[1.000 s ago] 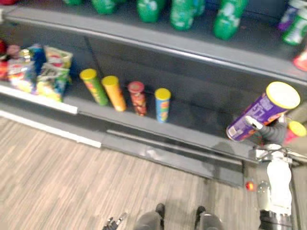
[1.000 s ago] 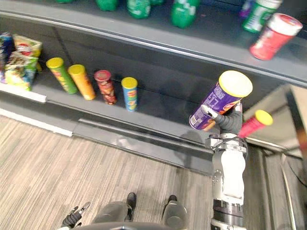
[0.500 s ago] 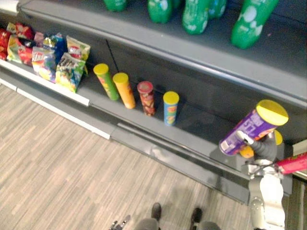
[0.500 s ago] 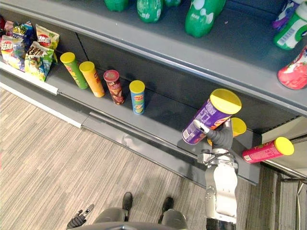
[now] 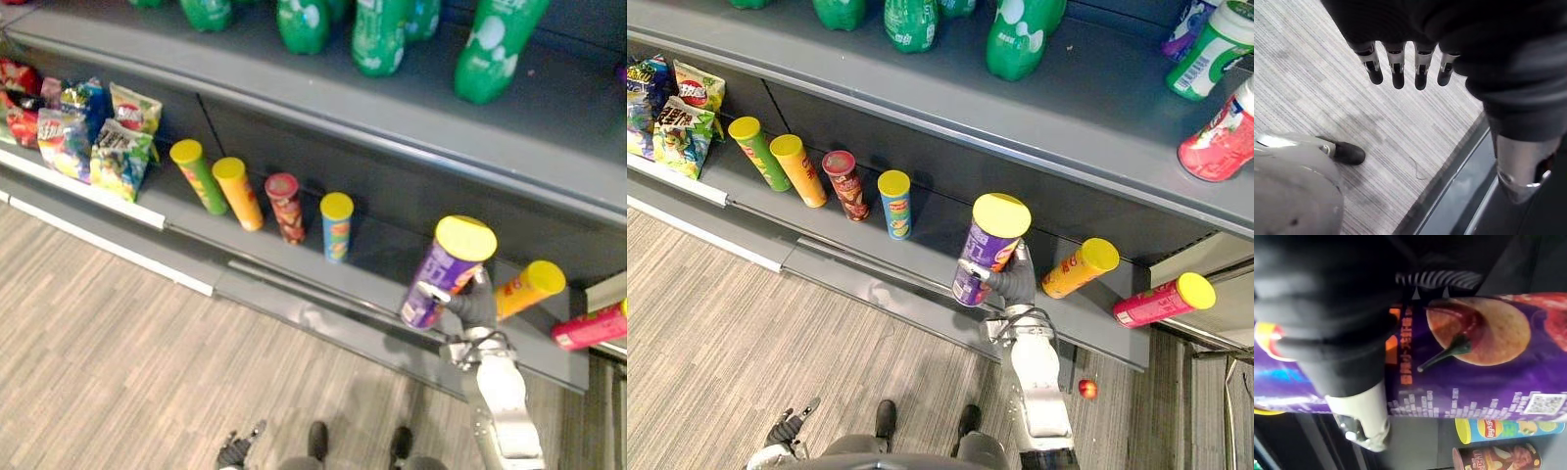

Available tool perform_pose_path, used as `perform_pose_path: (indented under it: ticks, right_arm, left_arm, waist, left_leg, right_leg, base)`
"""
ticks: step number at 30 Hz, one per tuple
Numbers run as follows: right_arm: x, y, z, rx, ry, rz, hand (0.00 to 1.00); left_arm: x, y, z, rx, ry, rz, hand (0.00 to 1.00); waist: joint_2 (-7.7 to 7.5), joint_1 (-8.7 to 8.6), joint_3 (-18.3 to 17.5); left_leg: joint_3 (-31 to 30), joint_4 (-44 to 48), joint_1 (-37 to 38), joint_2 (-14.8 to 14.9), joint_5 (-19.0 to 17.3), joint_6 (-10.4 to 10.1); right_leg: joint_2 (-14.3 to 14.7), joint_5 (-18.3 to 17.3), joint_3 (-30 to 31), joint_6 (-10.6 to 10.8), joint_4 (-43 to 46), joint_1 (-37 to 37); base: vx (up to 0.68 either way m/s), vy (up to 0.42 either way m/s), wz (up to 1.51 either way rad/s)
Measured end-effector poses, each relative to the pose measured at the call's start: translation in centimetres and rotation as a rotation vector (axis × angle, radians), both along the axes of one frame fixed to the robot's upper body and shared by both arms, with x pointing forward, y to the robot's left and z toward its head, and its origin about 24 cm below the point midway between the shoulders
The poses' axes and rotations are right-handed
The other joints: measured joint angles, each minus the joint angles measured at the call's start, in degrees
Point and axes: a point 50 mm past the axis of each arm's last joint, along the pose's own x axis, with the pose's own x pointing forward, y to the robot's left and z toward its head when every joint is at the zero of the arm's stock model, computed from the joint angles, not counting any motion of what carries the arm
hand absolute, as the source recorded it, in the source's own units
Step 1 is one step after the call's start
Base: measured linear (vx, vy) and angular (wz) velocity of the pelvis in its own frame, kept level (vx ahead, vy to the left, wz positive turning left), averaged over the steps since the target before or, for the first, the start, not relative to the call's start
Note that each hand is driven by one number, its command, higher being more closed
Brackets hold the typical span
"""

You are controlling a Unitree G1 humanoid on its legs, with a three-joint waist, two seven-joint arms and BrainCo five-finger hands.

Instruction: Put the gum and the chips on the shelf.

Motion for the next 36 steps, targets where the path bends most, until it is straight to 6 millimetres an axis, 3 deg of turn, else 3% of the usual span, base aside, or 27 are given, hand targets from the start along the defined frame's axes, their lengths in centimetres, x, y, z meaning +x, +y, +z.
perform_pose_path:
  ticks: [3, 7, 12, 16, 22, 29, 36]
  right_arm:
    - [0.8, 1.0, 0.4, -0.001, -0.025, 0.027, 1.0]
    - [3.0, 2.5, 1.5, -0.057, -0.07, 0.032, 1.0]
    - [6.1, 3.2, 4.0, -0.156, -0.156, -0.092, 1.0]
    - [8.7, 1.5, 6.7, -0.149, -0.22, -0.284, 1.0]
    - [10.3, -1.8, 11.4, -0.069, -0.331, -0.552, 1.0]
    - [10.8, -2.9, 13.1, -0.098, -0.364, -0.692, 1.0]
    - [11.3, -3.3, 12.3, -0.089, -0.301, -0.737, 1.0]
  left_arm:
    - [0.8, -0.4, 0.2, 0.005, -0.023, -0.027, 0.0]
    - [3.7, -1.3, 1.2, 0.027, -0.112, -0.072, 0.0]
    - [7.2, -2.8, 3.1, 0.041, -0.26, -0.106, 0.0]
    - [9.6, -3.4, 4.7, 0.047, -0.369, -0.107, 0.0]
    - [11.8, -4.4, 7.0, 0.038, -0.512, -0.129, 0.0]
    - [13.2, -4.6, 8.2, 0.018, -0.582, -0.117, 0.0]
    - [13.5, -5.1, 8.5, 0.014, -0.599, -0.137, 0.0]
  waist:
    - [0.5, 0.01, 0.29]
    - [2.25, 0.34, 2.75]
    - [5.42, 1.31, 7.53]
    - [6.94, 2.48, 11.0]
    - [9.56, 3.68, 14.9]
    - [11.16, 4.09, 17.06]
    - [11.73, 4.82, 18.17]
  left_leg:
    - [0.08, 0.56, -1.01, -0.09, -0.01, -0.01]
    - [-0.14, 2.64, -3.94, -0.41, 0.05, 0.07]
    - [-0.49, 2.88, -6.53, -0.35, 1.56, -0.31]
    - [-0.91, 3.03, -8.35, -0.32, 2.92, -0.56]
    - [-1.82, 3.89, -11.9, -0.51, 4.35, -0.96]
    - [-1.93, 3.97, -14.6, -0.7, 5.77, -0.75]
    - [-1.69, 2.41, -16.13, -0.69, 7.19, -1.28]
  right_leg:
    - [-0.17, 0.0, 0.11, 0.0, 0.47, -0.98]
    - [-0.62, 0.07, 0.03, -0.1, 1.39, -3.2]
    - [-0.82, 0.37, -0.2, -0.39, 3.09, -6.17]
    - [-1.0, 0.5, -0.73, -0.59, 4.36, -8.17]
    - [-1.63, 0.31, -1.73, -0.88, 7.01, -11.81]
    - [-2.7, -0.81, -1.66, -2.26, 12.58, -16.98]
    - [-3.79, -2.58, -1.86, -3.12, 17.72, -21.13]
  base:
    - [-0.01, 0.004, 0.0]
    - [-0.06, 0.008, 0.05]
    - [-0.1, -0.006, 0.06]
    - [-0.07, -0.013, 0.08]
    - [-0.05, -0.009, 0.12]
    - [-0.06, -0.023, 0.03]
    - [-0.09, -0.054, 0.07]
